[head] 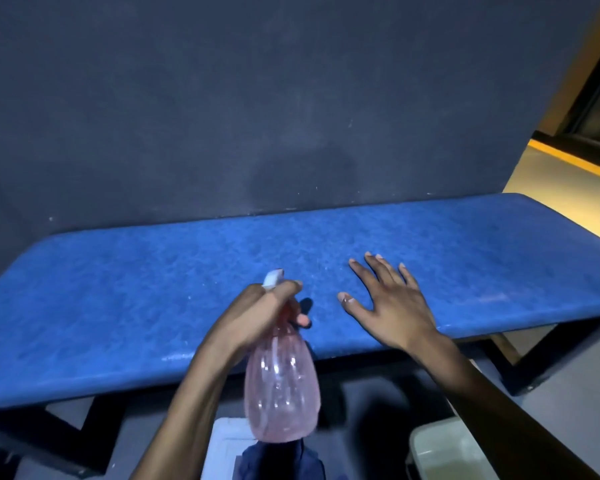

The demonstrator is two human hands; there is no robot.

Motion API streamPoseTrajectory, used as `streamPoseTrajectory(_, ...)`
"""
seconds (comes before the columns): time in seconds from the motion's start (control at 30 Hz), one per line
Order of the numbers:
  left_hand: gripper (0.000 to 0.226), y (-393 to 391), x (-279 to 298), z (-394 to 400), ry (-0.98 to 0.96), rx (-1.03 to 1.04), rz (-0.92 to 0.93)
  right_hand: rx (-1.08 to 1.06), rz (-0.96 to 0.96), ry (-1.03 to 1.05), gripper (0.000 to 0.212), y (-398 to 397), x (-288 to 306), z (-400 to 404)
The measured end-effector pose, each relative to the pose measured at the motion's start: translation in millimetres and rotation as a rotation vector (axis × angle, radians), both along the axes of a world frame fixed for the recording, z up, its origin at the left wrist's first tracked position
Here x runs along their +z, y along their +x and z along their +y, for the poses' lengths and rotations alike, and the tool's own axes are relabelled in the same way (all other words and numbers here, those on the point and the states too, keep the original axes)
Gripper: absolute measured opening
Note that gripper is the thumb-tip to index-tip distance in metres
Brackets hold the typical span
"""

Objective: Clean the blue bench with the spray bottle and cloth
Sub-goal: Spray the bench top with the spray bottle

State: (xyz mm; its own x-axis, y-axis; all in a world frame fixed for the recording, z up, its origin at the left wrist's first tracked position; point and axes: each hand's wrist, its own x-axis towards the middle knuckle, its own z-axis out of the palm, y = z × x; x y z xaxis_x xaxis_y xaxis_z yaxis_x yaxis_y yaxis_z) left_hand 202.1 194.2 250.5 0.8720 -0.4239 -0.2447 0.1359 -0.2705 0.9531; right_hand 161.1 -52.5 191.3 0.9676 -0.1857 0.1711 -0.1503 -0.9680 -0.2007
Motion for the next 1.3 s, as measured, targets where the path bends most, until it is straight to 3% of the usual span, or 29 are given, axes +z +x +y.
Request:
streamPoseTrajectory(0.13, 0.061, -12, -2, -11, 0.195, -0.082, -0.023, -0.006, -0.001, 0.003, 0.085, -1, 1, 0)
streamPoseTrajectory(0.43, 0.073, -13, 4, 24, 0.225, -0.01, -0.108, -0.006, -0.001, 0.015, 0.085, -3, 4, -1)
streamPoseTrajectory(0.5, 0.063, -20, 9, 15, 0.143, -0.015, -0.1, 0.021, 0.022, 0.036, 0.084, -5, 9, -1)
streamPoseTrajectory(0.6, 0.026, -28, 19, -14, 0.079, -0.042, -0.164, 0.077, 0.009, 0.137, 0.078, -12, 18, -16)
streamPoseTrajectory(0.7, 0.014, -31, 24, -54, 0.053, -0.068, -0.198, -0.017, -0.11, 0.16, 0.069, -28, 24, -62)
streamPoseTrajectory(0.77, 0.018, -31, 26, -82, 0.081, -0.118, -0.23, -0.141, -0.138, 0.113, 0.066, -42, 27, -103)
streamPoseTrajectory(0.87, 0.036, -31, 25, -128, 0.102, -0.223, -0.238, -0.277, -0.027, 0.01, 0.072, -61, 23, -162)
streamPoseTrajectory(1.0, 0.053, -33, 24, -186, 0.114, -0.338, -0.189, -0.317, 0.006, 0.058, 0.08, -76, 11, -194)
streamPoseTrajectory(1.3, 0.043, -43, 7, -234, 0.069, -0.443, -0.074, -0.326, -0.055, -0.004, 0.096, -74, 9, -190)
